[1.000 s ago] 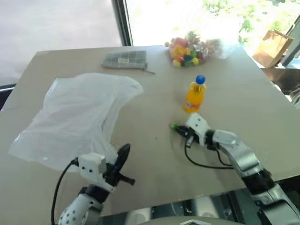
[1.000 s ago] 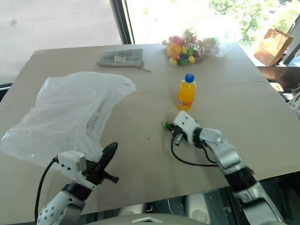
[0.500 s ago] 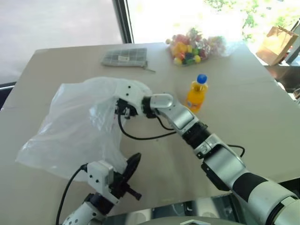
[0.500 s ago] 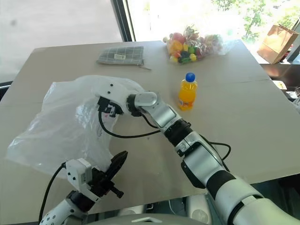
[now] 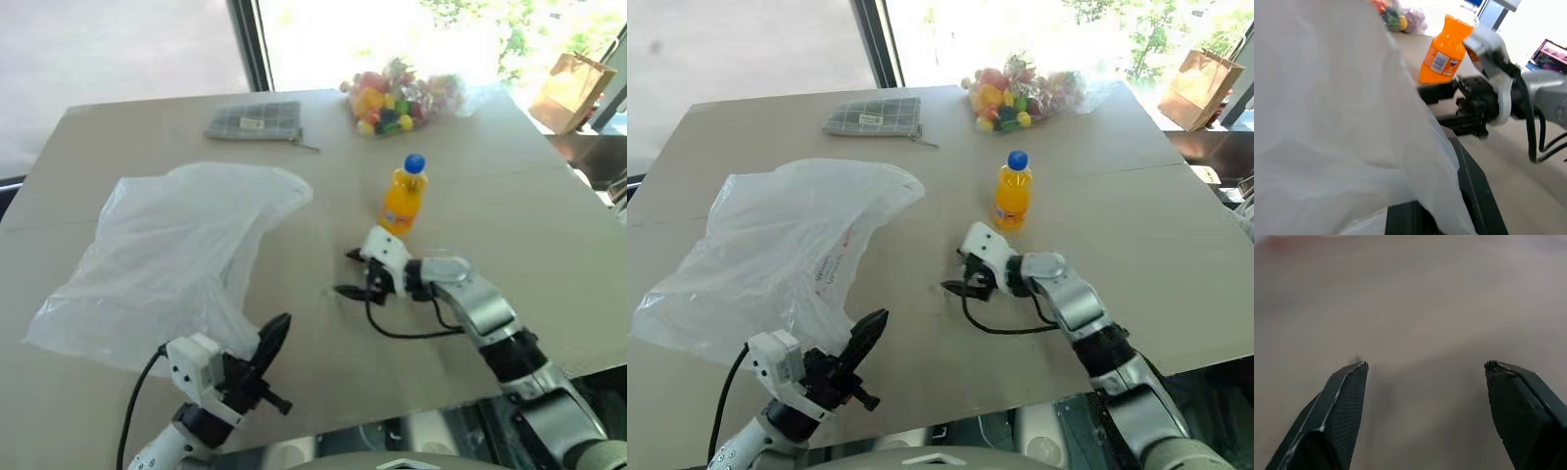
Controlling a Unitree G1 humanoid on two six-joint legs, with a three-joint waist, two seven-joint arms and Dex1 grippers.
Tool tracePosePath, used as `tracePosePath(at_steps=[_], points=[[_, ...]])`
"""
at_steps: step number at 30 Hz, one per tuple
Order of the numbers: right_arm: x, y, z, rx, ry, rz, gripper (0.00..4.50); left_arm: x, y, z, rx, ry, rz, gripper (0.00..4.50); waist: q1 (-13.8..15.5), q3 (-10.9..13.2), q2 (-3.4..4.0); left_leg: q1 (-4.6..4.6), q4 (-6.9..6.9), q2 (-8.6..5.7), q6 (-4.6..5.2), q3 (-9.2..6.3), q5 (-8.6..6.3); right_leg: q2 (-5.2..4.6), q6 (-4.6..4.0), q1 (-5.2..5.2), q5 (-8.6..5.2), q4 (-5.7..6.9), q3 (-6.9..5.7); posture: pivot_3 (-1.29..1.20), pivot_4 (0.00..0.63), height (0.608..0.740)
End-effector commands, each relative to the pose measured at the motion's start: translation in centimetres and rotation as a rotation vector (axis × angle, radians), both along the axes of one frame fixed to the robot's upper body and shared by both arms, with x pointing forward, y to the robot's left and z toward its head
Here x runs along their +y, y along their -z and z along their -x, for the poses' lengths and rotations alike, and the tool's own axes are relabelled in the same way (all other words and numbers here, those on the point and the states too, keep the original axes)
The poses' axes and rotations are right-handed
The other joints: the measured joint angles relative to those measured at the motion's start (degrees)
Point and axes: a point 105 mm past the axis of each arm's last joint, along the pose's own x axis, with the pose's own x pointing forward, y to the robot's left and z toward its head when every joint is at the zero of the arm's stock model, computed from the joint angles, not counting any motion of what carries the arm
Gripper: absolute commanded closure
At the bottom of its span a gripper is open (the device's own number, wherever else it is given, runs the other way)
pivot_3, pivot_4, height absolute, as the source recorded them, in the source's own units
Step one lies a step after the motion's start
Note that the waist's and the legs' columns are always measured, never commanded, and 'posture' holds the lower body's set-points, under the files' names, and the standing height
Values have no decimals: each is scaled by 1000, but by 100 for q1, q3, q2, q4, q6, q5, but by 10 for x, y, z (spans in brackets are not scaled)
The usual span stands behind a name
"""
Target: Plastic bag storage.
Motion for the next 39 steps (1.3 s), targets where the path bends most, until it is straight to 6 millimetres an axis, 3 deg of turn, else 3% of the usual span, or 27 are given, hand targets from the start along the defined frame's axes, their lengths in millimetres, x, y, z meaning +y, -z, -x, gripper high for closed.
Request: tracePosePath(at_steps=[1,5,10,16,19,31,39], points=[[-62,-14,-20,13,285,-16,680,-3,-13,8,-36,62,40,4500,13,0,0,4,0,0,0,0,0,0,0,0,0,1,2,0,150,740],[-96,-21,-30,33,456,-29,680,-5,-16,12,-36,91,69,4500,26,-1,-4,1,12,-7,0,2,0,-16,2,0,-1,-1,4,0,150,740],[-113,-22,-43,22,585,-23,680,-7,-16,11,-38,105,63,4500,1,-2,-3,2,6,-6,0,6,0,-1,1,0,-1,0,16,0,150,740],[-94,-40,-52,-75,519,-97,680,-7,-16,9,-48,109,67,4500,6,-2,-3,1,7,-4,0,6,0,6,1,1,0,1,22,0,150,740],[-86,-41,-49,-72,481,-101,20,-6,-16,9,-48,110,68,4500,7,-2,-3,0,7,-4,0,7,0,6,1,1,0,0,24,0,150,740],[-60,-59,-60,-157,461,-220,20,-6,-14,8,-43,114,51,4500,-4,-1,-3,3,7,-2,0,8,0,11,1,0,0,3,28,0,150,740],[-53,-58,-72,-174,521,-244,20,-8,-15,10,-44,113,51,4500,-4,-1,-2,6,7,1,0,13,0,16,0,-1,0,7,35,0,150,740]])
